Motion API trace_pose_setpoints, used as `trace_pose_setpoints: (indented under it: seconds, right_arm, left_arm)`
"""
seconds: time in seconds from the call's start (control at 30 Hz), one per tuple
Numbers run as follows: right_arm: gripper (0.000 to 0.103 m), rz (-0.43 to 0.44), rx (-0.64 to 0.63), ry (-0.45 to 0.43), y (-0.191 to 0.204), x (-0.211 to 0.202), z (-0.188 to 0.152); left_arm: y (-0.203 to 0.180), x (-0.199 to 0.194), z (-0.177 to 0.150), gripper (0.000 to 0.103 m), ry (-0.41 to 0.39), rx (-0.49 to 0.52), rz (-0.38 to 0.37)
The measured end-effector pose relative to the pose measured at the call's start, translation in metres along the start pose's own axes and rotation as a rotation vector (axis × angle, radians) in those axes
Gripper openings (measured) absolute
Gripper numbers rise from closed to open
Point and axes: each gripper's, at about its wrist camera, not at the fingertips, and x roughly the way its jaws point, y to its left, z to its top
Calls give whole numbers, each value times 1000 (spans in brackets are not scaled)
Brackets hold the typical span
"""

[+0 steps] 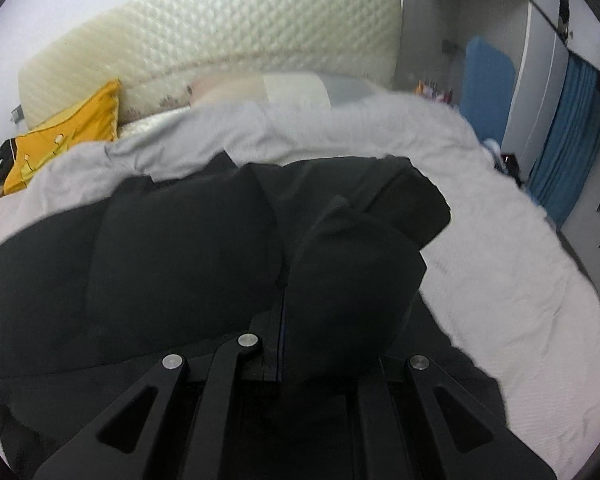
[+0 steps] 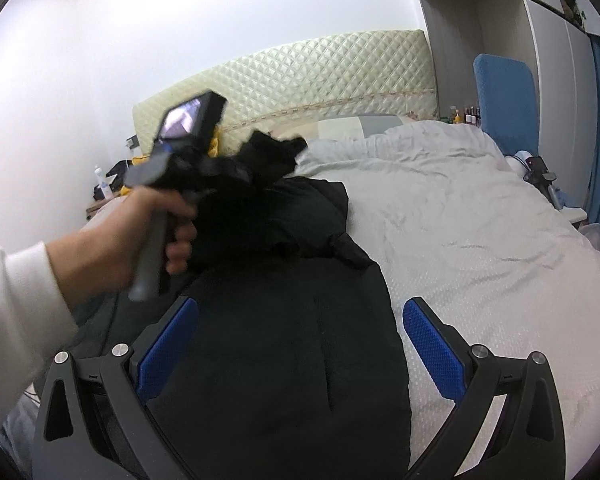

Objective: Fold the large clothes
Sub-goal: 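Lift the sleeve with the left tool and carry it over the jacket body, then lay the sleeve on the jacket body and open the left tool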

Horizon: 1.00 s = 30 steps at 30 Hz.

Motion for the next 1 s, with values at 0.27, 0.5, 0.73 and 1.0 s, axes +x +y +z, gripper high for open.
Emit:
trace_pose_setpoints:
  seconds: [0.27,0.5,0.73,1.0]
  right_arm:
    - [103,1,23,44,-9,18,-6]
    - [103,-17,-17,33,-2,15,-5]
    - [103,-43,-18,-10,-6,8,7]
    - [103,1,-89,-39,24,17,41]
  left_arm:
    - [0,28,-8,8,26,21,-5]
    - [0,-6,-8,9,28,62,15]
    - [16,-60,-20,82,-42,46,-16]
    - [85,-149,-26,84,-178,-21,7]
